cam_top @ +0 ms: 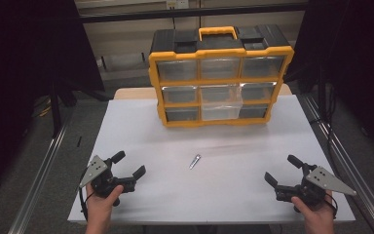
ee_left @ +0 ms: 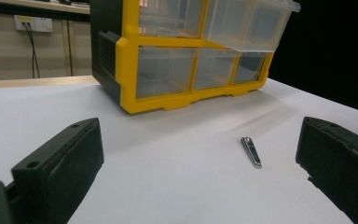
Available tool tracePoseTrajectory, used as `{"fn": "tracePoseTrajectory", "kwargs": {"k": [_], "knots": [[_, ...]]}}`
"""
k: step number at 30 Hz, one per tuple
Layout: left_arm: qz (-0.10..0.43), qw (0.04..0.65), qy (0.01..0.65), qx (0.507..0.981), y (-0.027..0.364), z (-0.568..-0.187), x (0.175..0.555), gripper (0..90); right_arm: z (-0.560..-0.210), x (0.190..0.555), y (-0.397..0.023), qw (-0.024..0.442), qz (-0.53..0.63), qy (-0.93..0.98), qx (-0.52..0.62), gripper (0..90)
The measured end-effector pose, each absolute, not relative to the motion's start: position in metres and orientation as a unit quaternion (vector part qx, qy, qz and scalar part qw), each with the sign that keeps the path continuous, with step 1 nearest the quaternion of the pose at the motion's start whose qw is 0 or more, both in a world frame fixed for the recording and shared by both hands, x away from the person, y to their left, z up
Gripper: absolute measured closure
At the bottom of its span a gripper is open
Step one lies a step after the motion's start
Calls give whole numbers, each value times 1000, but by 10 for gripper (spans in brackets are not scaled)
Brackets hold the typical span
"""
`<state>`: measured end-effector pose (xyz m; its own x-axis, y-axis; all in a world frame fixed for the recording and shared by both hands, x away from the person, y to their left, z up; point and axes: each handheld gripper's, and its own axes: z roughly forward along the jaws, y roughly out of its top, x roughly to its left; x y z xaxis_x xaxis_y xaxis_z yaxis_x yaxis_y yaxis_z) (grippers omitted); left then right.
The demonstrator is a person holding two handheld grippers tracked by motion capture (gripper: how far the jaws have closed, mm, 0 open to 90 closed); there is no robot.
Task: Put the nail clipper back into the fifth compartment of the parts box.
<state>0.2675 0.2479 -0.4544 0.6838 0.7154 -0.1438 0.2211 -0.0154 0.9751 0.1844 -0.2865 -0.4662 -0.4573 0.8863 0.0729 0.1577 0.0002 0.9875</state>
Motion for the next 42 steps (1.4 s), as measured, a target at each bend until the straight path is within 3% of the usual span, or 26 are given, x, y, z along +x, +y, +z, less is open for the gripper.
{"fn": "tracePoseTrajectory", "kwargs": {"k": [16,42], "knots": [[188,591,316,718,210,-448,283,10,-467,185,-288,315,573,636,410,2],[168,575,334,728,162,-449,301,10,-466,184,-287,312,574,638,407,3]]}}
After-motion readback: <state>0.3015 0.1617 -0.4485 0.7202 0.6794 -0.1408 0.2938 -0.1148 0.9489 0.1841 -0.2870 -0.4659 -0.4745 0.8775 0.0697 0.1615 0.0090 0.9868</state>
